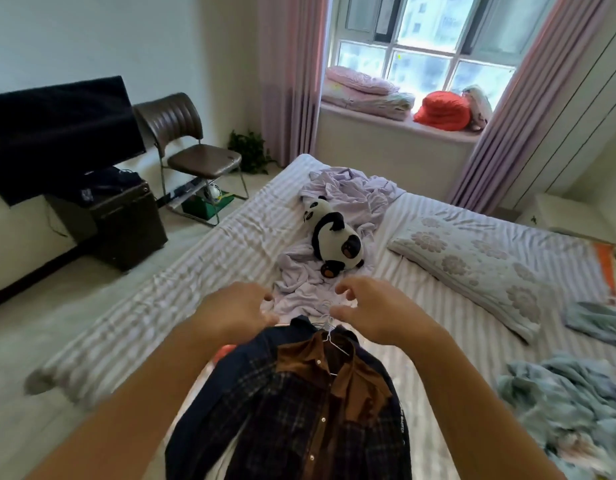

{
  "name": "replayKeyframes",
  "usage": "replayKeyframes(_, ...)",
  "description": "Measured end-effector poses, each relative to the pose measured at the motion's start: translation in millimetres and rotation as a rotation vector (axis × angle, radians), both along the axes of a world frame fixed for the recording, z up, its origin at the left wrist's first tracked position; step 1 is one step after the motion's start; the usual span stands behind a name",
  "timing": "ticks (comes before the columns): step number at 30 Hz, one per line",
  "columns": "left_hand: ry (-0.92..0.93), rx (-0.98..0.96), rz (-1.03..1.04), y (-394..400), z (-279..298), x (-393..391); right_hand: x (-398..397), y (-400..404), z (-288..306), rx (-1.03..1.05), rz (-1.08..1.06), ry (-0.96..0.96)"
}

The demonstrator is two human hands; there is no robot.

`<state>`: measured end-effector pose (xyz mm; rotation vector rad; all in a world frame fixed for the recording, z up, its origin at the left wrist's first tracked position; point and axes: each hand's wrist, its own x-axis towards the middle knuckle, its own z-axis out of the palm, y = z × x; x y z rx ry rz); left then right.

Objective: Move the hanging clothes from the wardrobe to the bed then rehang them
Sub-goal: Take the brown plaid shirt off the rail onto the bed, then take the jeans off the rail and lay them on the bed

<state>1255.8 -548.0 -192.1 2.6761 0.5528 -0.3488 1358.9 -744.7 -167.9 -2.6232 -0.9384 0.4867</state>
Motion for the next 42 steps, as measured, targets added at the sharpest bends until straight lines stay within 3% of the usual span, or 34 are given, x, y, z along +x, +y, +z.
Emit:
replayKeyframes(12, 0.048, 0.041, 0.333, -49.7, 64.6, -245.3, -176.0, 20.2, 61.2, -0.169, 0.559, -0.09)
replayKeyframes(20, 0.04, 0.172, 0.628, -77.1, 109.0, -466.5, -385.6, 59.7, 104.6, -0.11, 0.924, -0.083)
replayKeyframes(31, -0.015, 0.274, 1.249, -151.1, 146.1, -810.7, -715.1, 88.7, 130.4, -0.004, 1.291, -0.105)
replayKeyframes(35, 0.058, 0.222, 1.437, -186.3, 143.2, -901.5, -819.7, 88.0, 132.7, -0.042, 1.457, -0.128)
replayKeyframes(39, -0.025, 0.202, 1.647, -219.9, 143.1, -967.8, -908.8, 81.4, 137.7, -0.018, 1.701, -0.055)
replayKeyframes(42, 0.013, 0.202, 1.773, -242.1, 145.7, -998.6, -965.1, 75.4, 139.8, -0.044, 1.891, -0.061)
